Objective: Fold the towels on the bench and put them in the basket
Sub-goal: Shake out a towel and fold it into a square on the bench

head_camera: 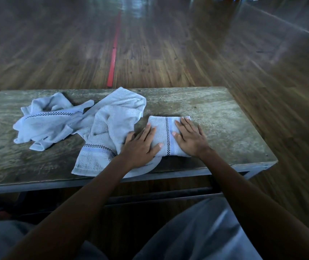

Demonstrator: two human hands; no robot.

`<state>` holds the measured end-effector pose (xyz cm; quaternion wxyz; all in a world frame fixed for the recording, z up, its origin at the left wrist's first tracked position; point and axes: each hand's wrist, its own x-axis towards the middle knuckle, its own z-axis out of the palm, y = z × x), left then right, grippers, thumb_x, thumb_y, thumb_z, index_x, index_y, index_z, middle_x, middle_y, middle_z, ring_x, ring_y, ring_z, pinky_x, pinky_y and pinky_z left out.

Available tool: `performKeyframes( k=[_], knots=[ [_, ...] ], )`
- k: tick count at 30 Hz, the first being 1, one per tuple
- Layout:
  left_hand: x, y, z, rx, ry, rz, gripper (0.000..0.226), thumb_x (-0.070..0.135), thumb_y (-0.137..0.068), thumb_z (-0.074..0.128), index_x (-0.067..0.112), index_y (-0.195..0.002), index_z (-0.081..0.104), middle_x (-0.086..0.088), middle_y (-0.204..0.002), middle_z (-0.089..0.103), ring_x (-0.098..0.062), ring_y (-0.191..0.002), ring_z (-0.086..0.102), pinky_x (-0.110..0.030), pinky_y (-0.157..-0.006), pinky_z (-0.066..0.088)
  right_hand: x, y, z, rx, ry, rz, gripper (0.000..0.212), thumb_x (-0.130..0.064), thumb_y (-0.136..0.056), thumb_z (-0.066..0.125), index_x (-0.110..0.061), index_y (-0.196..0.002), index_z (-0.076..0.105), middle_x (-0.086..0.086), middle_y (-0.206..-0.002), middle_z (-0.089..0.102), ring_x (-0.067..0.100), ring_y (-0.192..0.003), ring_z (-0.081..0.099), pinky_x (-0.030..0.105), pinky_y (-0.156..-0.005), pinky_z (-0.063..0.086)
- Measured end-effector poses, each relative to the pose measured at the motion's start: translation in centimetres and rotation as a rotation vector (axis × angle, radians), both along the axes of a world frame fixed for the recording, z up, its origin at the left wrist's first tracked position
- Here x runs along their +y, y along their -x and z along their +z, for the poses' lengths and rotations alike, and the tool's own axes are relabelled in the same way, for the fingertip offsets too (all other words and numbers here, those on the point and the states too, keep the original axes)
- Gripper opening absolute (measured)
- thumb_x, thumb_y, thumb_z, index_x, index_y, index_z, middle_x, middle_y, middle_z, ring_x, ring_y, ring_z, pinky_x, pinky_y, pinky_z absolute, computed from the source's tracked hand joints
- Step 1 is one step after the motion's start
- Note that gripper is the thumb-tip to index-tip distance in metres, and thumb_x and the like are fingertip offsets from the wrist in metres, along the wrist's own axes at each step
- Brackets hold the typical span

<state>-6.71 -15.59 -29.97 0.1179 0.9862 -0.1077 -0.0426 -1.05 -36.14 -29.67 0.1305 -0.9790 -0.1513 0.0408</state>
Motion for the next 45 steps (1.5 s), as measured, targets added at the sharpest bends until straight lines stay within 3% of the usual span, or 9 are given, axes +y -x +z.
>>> performKeyframes(
  k=[13,17,19,21,23,30,36,41,45],
  knots=[
    [-0.6,-1.4,0.0,0.071,0.014,0.015,0.069,0.061,-0.094,0.013,0.026,-0.150,-0.008,0.003,-0.158,-0.015,-0.009,-0.144,-0.013,-0.042,-0.116,-0.007,-1.2,1.0,0.1,0.071,-0.082,-0.061,0.058,-0.050,-0.099,0.022,-0.028,-0.151,0.010,-0.009,-0.159,-0.003,0.010,-0.146,-0.008,0.041,-0.116,-0.010],
    [0.6,-0.6,0.4,0.064,0.060,0.083,0.070,0.058,-0.096,0.015,0.014,-0.150,0.009,-0.005,-0.159,0.011,-0.014,-0.146,0.005,-0.039,-0.118,-0.001,-2.8,1.7,0.2,0.015,-0.233,-0.156,0.057,-0.050,-0.098,0.028,-0.021,-0.147,0.027,0.000,-0.156,0.024,0.016,-0.144,0.015,0.042,-0.116,0.003],
    [0.6,0.3,0.7,-0.046,0.164,0.160,0.057,0.055,-0.095,0.026,0.013,-0.122,0.052,-0.005,-0.135,0.051,-0.020,-0.134,0.036,-0.042,-0.116,0.015,-3.7,2.7,0.7,-0.039,-0.256,-0.257,0.051,-0.052,-0.095,0.036,-0.019,-0.131,0.049,0.004,-0.140,0.046,0.021,-0.132,0.033,0.043,-0.110,0.015],
    [0.3,1.7,1.0,-0.144,0.319,0.259,0.040,0.051,-0.091,0.041,0.019,-0.072,0.054,0.004,-0.089,0.059,-0.017,-0.100,0.055,-0.046,-0.103,0.034,-4.2,4.0,1.1,-0.046,-0.258,-0.318,0.037,-0.052,-0.092,0.044,-0.021,-0.104,0.061,0.003,-0.121,0.053,0.022,-0.121,0.040,0.042,-0.103,0.021],
    [0.2,2.8,1.1,-0.150,0.394,0.317,0.042,0.048,-0.086,0.052,0.017,-0.058,0.055,0.009,-0.075,0.057,-0.012,-0.090,0.055,-0.045,-0.093,0.043,-4.2,5.2,1.4,-0.017,-0.239,-0.326,0.031,-0.053,-0.089,0.048,-0.024,-0.083,0.058,0.001,-0.108,0.053,0.023,-0.116,0.041,0.040,-0.097,0.022],
    [0.1,3.8,0.7,0.063,0.431,0.368,0.039,0.056,-0.084,0.056,0.022,-0.099,0.067,0.004,-0.141,0.037,-0.019,-0.136,0.025,-0.041,-0.113,0.009,-3.3,6.9,1.1,0.088,-0.187,-0.356,0.046,-0.061,-0.087,0.048,-0.017,-0.088,0.059,0.006,-0.121,0.039,0.025,-0.118,0.027,0.038,-0.089,0.018],
    [-0.5,3.9,0.2,-0.038,0.399,0.405,0.038,0.053,-0.089,0.049,0.020,-0.074,0.060,0.004,-0.116,0.044,-0.020,-0.122,0.033,-0.039,-0.112,0.012,-3.0,6.4,1.1,0.122,-0.125,-0.371,0.051,-0.062,-0.090,0.040,-0.014,-0.093,0.059,0.008,-0.122,0.037,0.027,-0.118,0.026,0.045,-0.098,0.020],
    [-1.1,2.6,0.8,-0.107,0.271,0.423,0.034,0.050,-0.093,0.042,0.022,-0.081,0.055,-0.004,-0.114,0.049,-0.026,-0.120,0.032,-0.044,-0.104,0.017,-2.0,5.1,1.7,0.070,-0.020,-0.373,0.054,-0.060,-0.091,0.036,-0.012,-0.100,0.058,0.010,-0.122,0.040,0.028,-0.117,0.029,0.047,-0.100,0.022],
    [-0.9,0.2,1.5,-0.174,0.514,0.422,0.034,0.044,-0.092,0.049,0.021,-0.067,0.045,0.003,-0.075,0.053,-0.028,-0.099,0.050,-0.047,-0.091,0.036,-0.9,3.4,2.9,-0.029,0.005,-0.363,0.053,-0.054,-0.094,0.037,-0.007,-0.106,0.058,0.012,-0.123,0.042,0.030,-0.118,0.031,0.048,-0.101,0.022]
  ],
)
